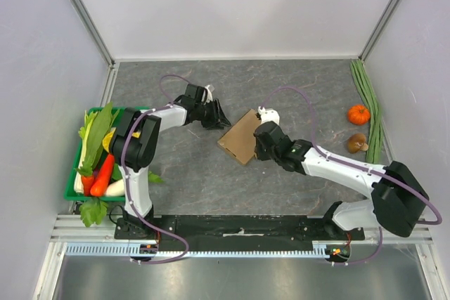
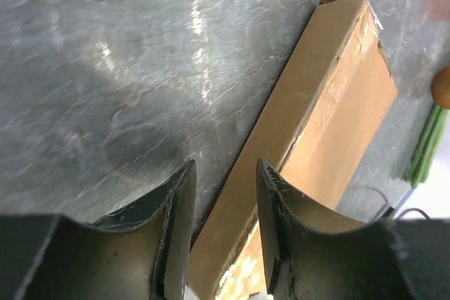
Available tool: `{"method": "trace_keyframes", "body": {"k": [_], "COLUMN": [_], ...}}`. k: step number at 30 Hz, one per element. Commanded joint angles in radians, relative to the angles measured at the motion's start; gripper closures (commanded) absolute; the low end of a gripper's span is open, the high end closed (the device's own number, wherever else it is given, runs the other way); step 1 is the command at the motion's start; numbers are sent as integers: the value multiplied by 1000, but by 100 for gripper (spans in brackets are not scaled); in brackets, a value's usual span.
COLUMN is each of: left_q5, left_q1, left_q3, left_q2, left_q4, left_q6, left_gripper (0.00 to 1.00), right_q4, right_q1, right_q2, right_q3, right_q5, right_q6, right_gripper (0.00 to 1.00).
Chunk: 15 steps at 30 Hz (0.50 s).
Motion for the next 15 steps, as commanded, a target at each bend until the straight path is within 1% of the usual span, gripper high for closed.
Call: {"method": "trace_keyframes", "body": {"k": [1, 2, 3, 5, 7, 8, 9, 10, 11, 12, 14, 15], "left_q5": [-235, -310, -336, -370, -376, -369, -353, -314, -285, -249, -174, -142], "left_q1": [-5, -5, -5, -6, -8, -9, -10, -16, -20, -25, -46, -52], "left_q3": [-33, -59, -85, -149, -192, -203, -227, -240, -255, -281, -306, -326], "left_q2": [-185, -219, -259, -360, -440, -460, -480, -515, -526, -537, -551, -552], "left_q4": [-112, -115, -115, -129, -153, -181, -186, -187, -181, -175, -173, -172], "left_q6": [-32, -49, -55, -52, -43, -37, -32, -29, -15, -2, 18, 28], "left_gripper": [53, 53, 51, 50, 48, 47, 46, 46, 43, 42, 39, 39], "right_q4": [-45, -69, -75, -83, -88, -88, -86, -86, -80, -69, -48, -51], "right_q1": [-4, -4, -4, -13, -42, -85, -110, -134, -180, -200, -254, -271], "right_q2": [-102, -127, -152, -198, -175, -155, -100, -68, -37, 28, 99, 167], "right_q3": [66, 76, 79, 109, 148, 190, 215, 265, 290, 315, 393, 421], "right_q5": [143, 179, 195, 236, 233, 223, 217, 215, 210, 192, 178, 137], "right_q6": [48, 45, 27, -5, -77, -106, -131, -172, -192, -215, -268, -280], "right_gripper": [100, 100, 100, 100, 100, 100, 100, 100, 100, 100, 100, 100]}}
